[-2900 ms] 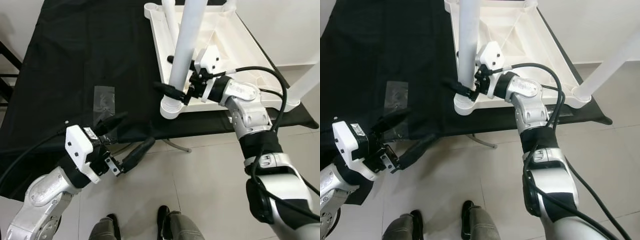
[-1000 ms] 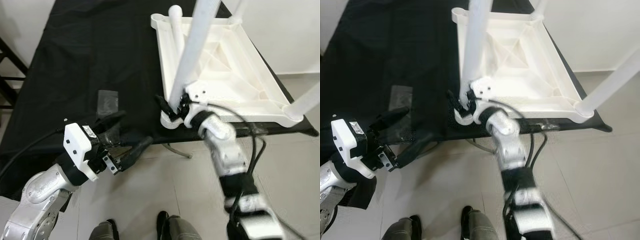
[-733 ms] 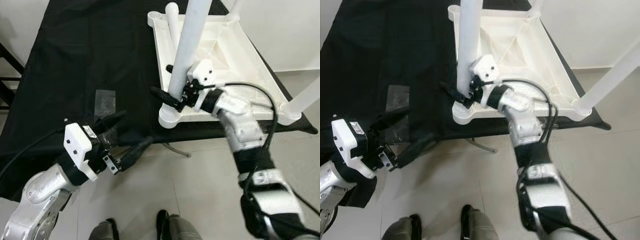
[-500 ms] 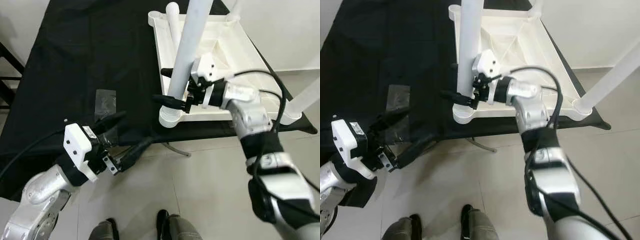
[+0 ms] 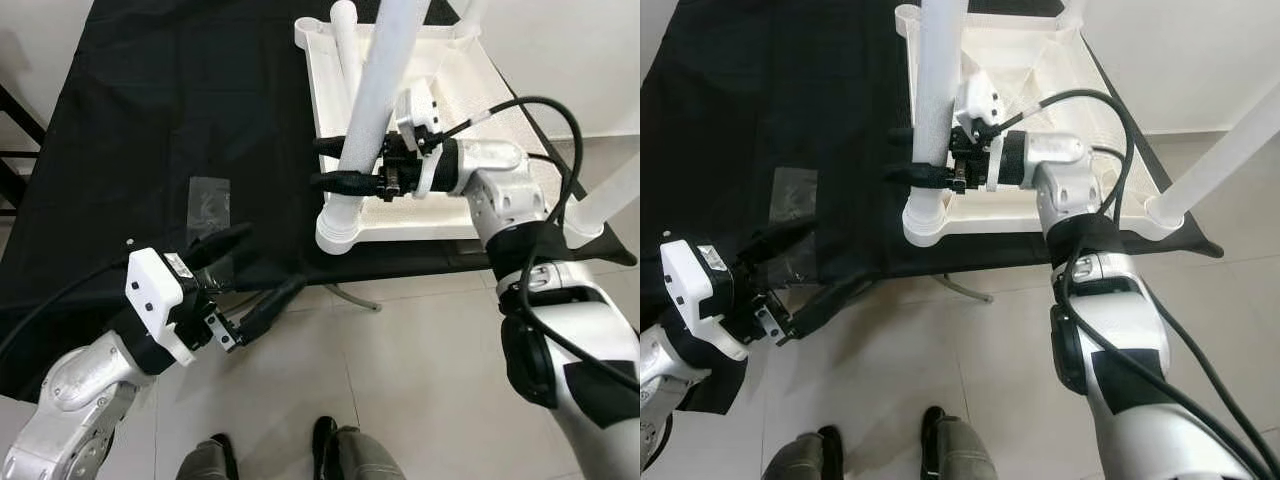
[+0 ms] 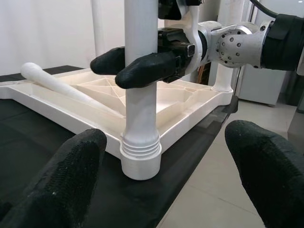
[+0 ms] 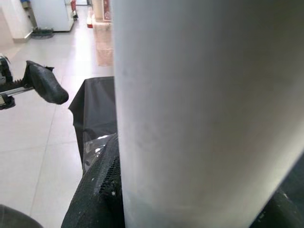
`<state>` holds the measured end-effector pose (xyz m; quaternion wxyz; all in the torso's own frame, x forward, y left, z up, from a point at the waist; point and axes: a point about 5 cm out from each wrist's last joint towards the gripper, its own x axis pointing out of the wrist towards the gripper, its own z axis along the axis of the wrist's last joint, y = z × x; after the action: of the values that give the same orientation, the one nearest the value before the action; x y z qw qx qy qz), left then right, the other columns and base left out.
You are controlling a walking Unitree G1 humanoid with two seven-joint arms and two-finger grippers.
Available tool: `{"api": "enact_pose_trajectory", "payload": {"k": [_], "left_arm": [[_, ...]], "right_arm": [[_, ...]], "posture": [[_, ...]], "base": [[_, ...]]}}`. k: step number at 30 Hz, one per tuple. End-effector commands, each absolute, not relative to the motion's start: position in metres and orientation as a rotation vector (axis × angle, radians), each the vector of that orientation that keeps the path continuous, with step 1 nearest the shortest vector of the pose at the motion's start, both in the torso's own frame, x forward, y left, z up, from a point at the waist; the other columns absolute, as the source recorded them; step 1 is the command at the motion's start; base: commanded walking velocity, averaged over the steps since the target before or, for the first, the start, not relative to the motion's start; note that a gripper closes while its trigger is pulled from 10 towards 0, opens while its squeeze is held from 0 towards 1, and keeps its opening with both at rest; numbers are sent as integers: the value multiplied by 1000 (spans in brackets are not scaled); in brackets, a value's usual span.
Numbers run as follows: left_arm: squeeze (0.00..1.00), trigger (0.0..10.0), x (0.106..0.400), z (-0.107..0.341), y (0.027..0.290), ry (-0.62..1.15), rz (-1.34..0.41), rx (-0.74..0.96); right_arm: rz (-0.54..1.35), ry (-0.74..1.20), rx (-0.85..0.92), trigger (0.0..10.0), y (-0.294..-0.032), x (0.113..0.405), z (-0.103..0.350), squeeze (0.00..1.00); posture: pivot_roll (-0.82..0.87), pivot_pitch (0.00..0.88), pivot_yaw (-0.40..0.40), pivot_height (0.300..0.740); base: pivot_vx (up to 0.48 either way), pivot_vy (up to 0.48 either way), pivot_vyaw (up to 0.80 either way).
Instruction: Building children table
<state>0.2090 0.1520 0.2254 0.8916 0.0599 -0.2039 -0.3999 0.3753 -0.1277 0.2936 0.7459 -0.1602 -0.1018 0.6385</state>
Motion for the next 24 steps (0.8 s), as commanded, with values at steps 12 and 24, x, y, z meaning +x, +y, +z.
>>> {"api": "enact_pose_trajectory", "payload": {"k": [12, 24], "left_arm": [[0, 10000, 208, 224, 155, -410, -833, 133], [0, 10000, 213, 227, 158, -422, -821, 138]], "right_arm": [[749, -120, -169, 0, -118, 374, 207, 0], [445, -186, -20, 0, -90, 366, 208, 0]], "posture": [[66, 277, -97, 740], [72, 261, -87, 740]], "base": [[0, 0, 0], [0, 0, 0]]}}
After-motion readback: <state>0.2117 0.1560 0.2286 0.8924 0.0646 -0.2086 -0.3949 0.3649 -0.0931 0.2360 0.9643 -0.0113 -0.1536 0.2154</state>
